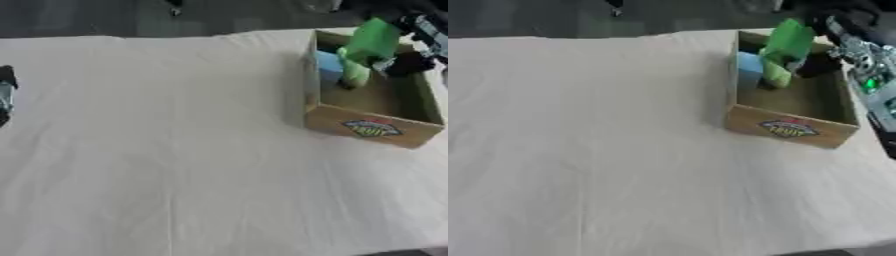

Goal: Pick up the objects with one hand, pass them to the other hand, and then place them into the box on the other side of the table.

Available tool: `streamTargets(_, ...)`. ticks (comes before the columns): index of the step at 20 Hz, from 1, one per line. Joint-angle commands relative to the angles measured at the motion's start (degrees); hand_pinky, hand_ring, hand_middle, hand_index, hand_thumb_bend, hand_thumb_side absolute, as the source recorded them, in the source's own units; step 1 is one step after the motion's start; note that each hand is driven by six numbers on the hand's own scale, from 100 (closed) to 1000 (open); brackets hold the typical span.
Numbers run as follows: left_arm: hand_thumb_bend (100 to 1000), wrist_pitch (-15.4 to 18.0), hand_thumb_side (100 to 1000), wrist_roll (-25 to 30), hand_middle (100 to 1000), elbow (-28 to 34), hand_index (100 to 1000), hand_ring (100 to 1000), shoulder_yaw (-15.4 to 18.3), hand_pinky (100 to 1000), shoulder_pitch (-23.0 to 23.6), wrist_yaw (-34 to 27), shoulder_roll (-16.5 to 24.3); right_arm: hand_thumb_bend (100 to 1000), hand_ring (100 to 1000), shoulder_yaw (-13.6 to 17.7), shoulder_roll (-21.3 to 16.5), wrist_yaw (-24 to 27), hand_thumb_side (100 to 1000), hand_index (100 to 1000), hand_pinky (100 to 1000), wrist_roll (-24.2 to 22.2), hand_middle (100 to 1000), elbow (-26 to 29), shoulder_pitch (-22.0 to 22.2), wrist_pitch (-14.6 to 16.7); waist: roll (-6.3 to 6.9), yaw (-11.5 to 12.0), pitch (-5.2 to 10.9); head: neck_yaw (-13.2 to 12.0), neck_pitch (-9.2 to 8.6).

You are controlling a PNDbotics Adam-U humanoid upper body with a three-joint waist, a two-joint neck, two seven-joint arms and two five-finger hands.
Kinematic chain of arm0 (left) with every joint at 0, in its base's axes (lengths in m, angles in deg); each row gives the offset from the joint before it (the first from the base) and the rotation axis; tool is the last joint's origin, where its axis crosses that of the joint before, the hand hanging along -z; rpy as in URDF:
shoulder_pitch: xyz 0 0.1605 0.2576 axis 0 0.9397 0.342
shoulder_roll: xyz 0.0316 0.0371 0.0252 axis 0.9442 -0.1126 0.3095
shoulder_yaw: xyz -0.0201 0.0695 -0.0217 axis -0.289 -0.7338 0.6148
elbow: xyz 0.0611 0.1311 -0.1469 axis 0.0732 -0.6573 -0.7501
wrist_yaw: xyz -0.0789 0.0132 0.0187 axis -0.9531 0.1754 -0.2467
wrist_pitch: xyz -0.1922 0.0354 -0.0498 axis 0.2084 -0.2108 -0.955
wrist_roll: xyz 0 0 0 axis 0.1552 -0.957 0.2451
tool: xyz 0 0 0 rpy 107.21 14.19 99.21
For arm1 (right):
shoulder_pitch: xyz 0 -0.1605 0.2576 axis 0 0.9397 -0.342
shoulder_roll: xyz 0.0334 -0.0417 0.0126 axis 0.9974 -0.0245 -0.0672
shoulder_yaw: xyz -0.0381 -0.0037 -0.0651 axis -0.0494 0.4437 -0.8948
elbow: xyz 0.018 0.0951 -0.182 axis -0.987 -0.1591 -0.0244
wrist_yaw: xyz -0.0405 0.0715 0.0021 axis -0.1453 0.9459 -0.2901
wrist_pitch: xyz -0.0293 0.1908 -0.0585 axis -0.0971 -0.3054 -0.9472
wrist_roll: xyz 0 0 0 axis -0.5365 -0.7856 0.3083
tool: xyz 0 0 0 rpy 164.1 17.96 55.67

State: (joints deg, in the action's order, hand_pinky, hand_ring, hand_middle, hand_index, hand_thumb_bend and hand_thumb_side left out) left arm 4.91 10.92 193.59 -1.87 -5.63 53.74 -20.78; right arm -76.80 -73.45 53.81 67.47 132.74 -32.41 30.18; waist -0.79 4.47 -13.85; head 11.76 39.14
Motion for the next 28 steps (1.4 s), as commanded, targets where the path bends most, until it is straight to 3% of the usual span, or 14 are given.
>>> streamTargets(1, 298, -0.29, 308, -1.23, 642, 1.18, 804, 687, 1.36, 685, -0.20, -0.76, 2.15, 403, 964, 1.46, -2.84, -1.44, 100, 914, 917, -0.36, 809, 0.44, -0.10, 0.88, -0.06, 0.09, 0.90, 0.00, -0.48)
streamTargets(11, 293, -0.68, 309, -2.38, 641, 0.59, 805, 687, 1.75, 683, 0.04, -1.77, 2.10, 389, 993, 2.88, -2.84, -1.48, 100, 929, 937, -0.21, 827, 1.45, 0.54, 0.54, -0.21, 0.15, 0.99, -0.51, -0.48)
streamTargets(12, 292, -0.66, 311, -2.45, 640, 0.59, 804, 686, 1.77, 683, 0.07, -1.85, 2.08, 244, 1000, 3.41, -2.57, -0.38, 112, 933, 948, 0.33, 826, 1.89, 0.46, 0.08, -0.19, 0.12, 0.99, -0.74, -0.45)
streamTargets(13, 290, -0.65, 313, -2.60, 640, 0.64, 804, 685, 1.87, 682, 0.15, -1.89, 2.02, 100, 1000, 4.38, -2.06, 1.62, 336, 942, 966, 1.58, 829, 2.82, 0.33, -0.69, -0.16, 0.07, 0.98, -1.10, -0.44)
streamTargets(15, 283, -0.73, 317, -3.15, 639, 0.79, 803, 684, 2.27, 681, 0.32, -1.98, 1.82, 100, 1000, 6.59, -0.83, 9.34, 362, 953, 986, 6.29, 830, 6.42, 0.61, -2.19, -0.08, -0.03, 0.93, -2.07, -0.55)
streamTargets(16, 271, -0.78, 335, -3.49, 637, 0.89, 802, 682, 2.53, 681, 0.40, -2.17, 1.69, 100, 1000, 7.40, -0.40, 13.54, 464, 964, 1000, 8.96, 837, 8.36, 0.88, -2.51, -0.04, -0.06, 0.91, -2.59, -0.59)
streamTargets(18, 254, -0.88, 358, -4.54, 636, 1.08, 801, 681, 3.22, 681, 0.56, -3.21, 1.38, 100, 1000, 8.74, 0.40, 21.24, 549, 976, 1000, 13.90, 845, 12.30, 1.68, -2.30, 0.01, -0.05, 0.90, -3.53, -0.70)
streamTargets(23, 213, -0.33, 436, -8.88, 631, 1.59, 799, 676, 4.61, 677, 1.06, -6.12, 0.81, 100, 1000, 10.38, 2.28, 33.97, 489, 974, 1000, 22.64, 840, 20.50, 4.35, -0.06, -0.18, 0.19, 0.96, -5.59, -1.21)
streamTargets(28, 111, 0.95, 571, -13.09, 632, 1.29, 794, 673, 5.48, 675, 1.56, -9.88, -0.47, 100, 1000, 10.39, 5.02, 41.66, 399, 954, 1000, 26.94, 819, 26.54, 6.61, 4.62, -0.38, 0.69, 1.01, -7.14, -1.58)
